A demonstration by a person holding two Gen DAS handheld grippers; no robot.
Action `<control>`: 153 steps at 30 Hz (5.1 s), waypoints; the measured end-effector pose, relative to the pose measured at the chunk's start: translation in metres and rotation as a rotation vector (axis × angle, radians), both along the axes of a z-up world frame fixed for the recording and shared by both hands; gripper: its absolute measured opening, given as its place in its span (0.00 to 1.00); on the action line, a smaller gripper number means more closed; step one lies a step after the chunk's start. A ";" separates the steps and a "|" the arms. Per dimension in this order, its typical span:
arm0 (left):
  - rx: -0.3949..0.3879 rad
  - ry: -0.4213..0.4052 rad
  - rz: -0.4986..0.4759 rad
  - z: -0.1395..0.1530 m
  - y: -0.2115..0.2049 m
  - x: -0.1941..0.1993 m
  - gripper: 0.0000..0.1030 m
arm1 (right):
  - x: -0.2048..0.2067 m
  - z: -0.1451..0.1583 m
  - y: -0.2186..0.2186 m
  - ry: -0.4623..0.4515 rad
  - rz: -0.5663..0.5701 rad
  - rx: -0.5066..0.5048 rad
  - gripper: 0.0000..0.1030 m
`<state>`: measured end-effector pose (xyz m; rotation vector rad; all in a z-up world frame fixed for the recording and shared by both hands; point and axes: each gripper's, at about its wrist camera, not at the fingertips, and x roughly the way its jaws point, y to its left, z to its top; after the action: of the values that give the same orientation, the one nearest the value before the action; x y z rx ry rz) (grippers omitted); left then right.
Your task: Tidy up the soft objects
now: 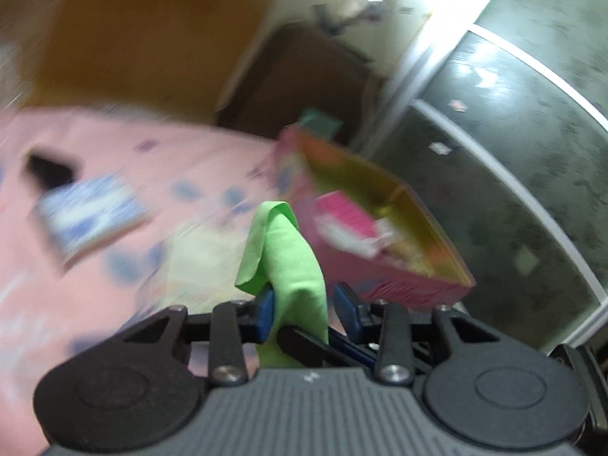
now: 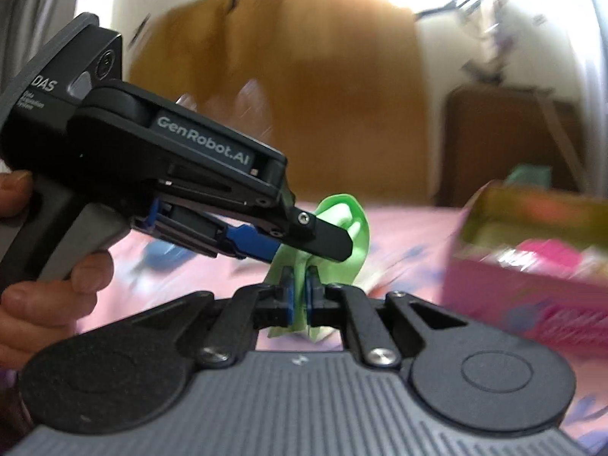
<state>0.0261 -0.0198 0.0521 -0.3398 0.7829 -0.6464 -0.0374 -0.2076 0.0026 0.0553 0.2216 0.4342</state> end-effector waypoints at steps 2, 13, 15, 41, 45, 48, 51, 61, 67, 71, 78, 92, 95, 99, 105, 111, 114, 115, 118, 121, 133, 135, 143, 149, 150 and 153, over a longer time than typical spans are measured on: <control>0.000 -0.047 -0.050 0.016 -0.024 0.008 0.34 | 0.003 0.010 -0.020 -0.043 -0.069 0.013 0.09; 0.128 -0.221 -0.105 0.047 -0.159 0.073 0.65 | 0.097 0.011 -0.090 0.042 -0.467 -0.022 0.42; 0.192 -0.226 -0.045 0.040 -0.171 0.082 0.65 | 0.099 0.004 -0.103 0.072 -0.512 0.007 0.46; 0.337 -0.231 0.423 -0.035 0.081 -0.024 0.77 | 0.071 -0.018 0.015 0.390 -0.084 0.153 0.54; 0.298 -0.224 0.408 -0.041 0.081 -0.022 0.82 | 0.073 -0.019 0.016 0.422 -0.087 0.193 0.54; 0.252 -0.232 0.416 -0.041 0.089 -0.025 0.82 | 0.076 -0.020 0.022 0.430 -0.071 0.214 0.53; 0.214 -0.218 0.423 -0.043 0.096 -0.025 0.82 | 0.080 -0.022 0.028 0.426 -0.071 0.212 0.52; 0.174 -0.213 0.426 -0.043 0.100 -0.025 0.84 | 0.069 -0.012 0.039 0.335 -0.050 0.176 0.04; 0.144 -0.188 0.441 -0.045 0.106 -0.023 0.84 | 0.068 -0.002 0.041 0.295 -0.038 0.153 0.14; 0.140 -0.188 0.448 -0.045 0.107 -0.024 0.86 | 0.083 -0.007 0.034 0.372 -0.105 0.183 0.58; 0.132 -0.193 0.454 -0.044 0.108 -0.025 0.87 | 0.107 -0.013 0.047 0.451 -0.145 0.163 0.74; 0.104 -0.185 0.469 -0.044 0.113 -0.025 0.87 | 0.107 -0.001 0.082 0.285 -0.086 0.044 0.17; 0.086 -0.187 0.484 -0.044 0.116 -0.026 0.87 | 0.101 0.006 0.092 0.231 -0.049 0.005 0.15; 0.020 -0.192 0.533 -0.042 0.131 -0.030 0.87 | 0.090 0.013 0.107 0.157 -0.001 -0.061 0.14; -0.084 -0.188 0.618 -0.038 0.165 -0.048 0.87 | 0.067 0.017 0.135 0.110 0.144 -0.145 0.13; -0.072 -0.165 0.689 -0.033 0.199 -0.076 0.88 | 0.034 0.014 0.174 0.066 0.322 -0.241 0.14; -0.069 -0.153 0.691 -0.030 0.211 -0.086 0.88 | 0.016 0.007 0.187 0.067 0.403 -0.298 0.34; -0.065 -0.149 0.685 -0.030 0.213 -0.089 0.88 | 0.012 0.006 0.189 0.062 0.418 -0.305 0.42; -0.056 -0.123 0.648 -0.031 0.212 -0.093 0.88 | 0.001 0.006 0.182 0.032 0.426 -0.303 0.46; -0.078 -0.079 0.596 -0.037 0.207 -0.088 0.88 | 0.010 0.007 0.170 0.056 0.370 -0.268 0.63; -0.044 0.036 0.403 -0.048 0.158 -0.011 0.52 | 0.050 -0.015 0.173 0.311 0.339 -0.179 0.77; -0.046 0.045 0.414 -0.054 0.153 -0.008 0.51 | 0.045 -0.017 0.180 0.274 0.297 -0.228 0.67; -0.122 0.039 0.409 -0.044 0.148 -0.018 0.45 | 0.037 -0.012 0.141 0.213 0.190 -0.128 0.51; -0.101 -0.019 0.352 -0.019 0.113 -0.012 0.45 | 0.021 0.004 0.108 0.086 0.079 -0.136 0.51; -0.096 -0.029 0.338 -0.014 0.105 -0.009 0.45 | 0.021 0.007 0.100 0.075 0.059 -0.128 0.51; -0.093 -0.041 0.287 -0.003 0.079 0.002 0.45 | 0.021 0.013 0.073 0.037 -0.009 -0.114 0.51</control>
<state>0.0279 0.0596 0.0493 -0.5122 0.6504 -0.4193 -0.0163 -0.1348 0.0159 -0.0472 0.2819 0.4109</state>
